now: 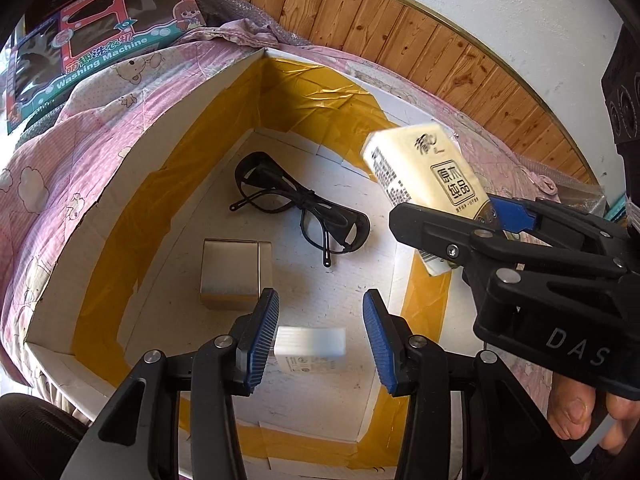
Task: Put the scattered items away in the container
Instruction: 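Lower the charger into the box and open the left tool while the right tool releases the tissue pack, then move the left tool toward the staple box while the right tool approaches the red toy figure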
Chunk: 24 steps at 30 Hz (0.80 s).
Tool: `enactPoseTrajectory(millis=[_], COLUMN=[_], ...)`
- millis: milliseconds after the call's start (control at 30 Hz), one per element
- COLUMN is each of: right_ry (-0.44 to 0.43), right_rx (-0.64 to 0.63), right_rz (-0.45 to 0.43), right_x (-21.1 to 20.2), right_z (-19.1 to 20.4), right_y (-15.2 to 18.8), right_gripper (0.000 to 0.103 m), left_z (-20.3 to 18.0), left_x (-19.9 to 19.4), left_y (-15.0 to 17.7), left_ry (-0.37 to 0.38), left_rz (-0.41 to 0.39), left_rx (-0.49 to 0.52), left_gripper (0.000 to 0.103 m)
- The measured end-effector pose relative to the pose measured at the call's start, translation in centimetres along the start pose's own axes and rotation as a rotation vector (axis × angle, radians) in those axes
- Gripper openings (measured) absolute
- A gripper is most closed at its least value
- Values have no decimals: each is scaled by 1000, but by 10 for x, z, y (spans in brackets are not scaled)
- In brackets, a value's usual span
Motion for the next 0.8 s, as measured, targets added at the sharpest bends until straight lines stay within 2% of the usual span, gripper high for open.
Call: enactPoseTrajectory(millis=[100, 400, 800], right_ry=[-26, -109, -138], right_rx=[32, 55, 10], right_rz=[-6, -52, -165], right_x=[-3, -33, -89], right_z=[-6, 0, 13], right_y=[2, 10, 48], right_gripper=[58, 58, 57], left_z=[1, 5, -18], left_x=[-6, -30, -61], left_y=[0, 4, 23], left_ry=[-17, -37, -72], left_rz=[-18, -56, -98], left_rx=[1, -15, 35], left_gripper=[55, 55, 55])
Point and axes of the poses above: each gripper's, at about its wrist camera, not at the fingertips, and x roughly the way its jaws point, z to its left, y to its underside, the point moved 7 cm from there along x, roughly the way its jaws point, and after that the axes turned 9 degrees about z, right-handed, at the moved point
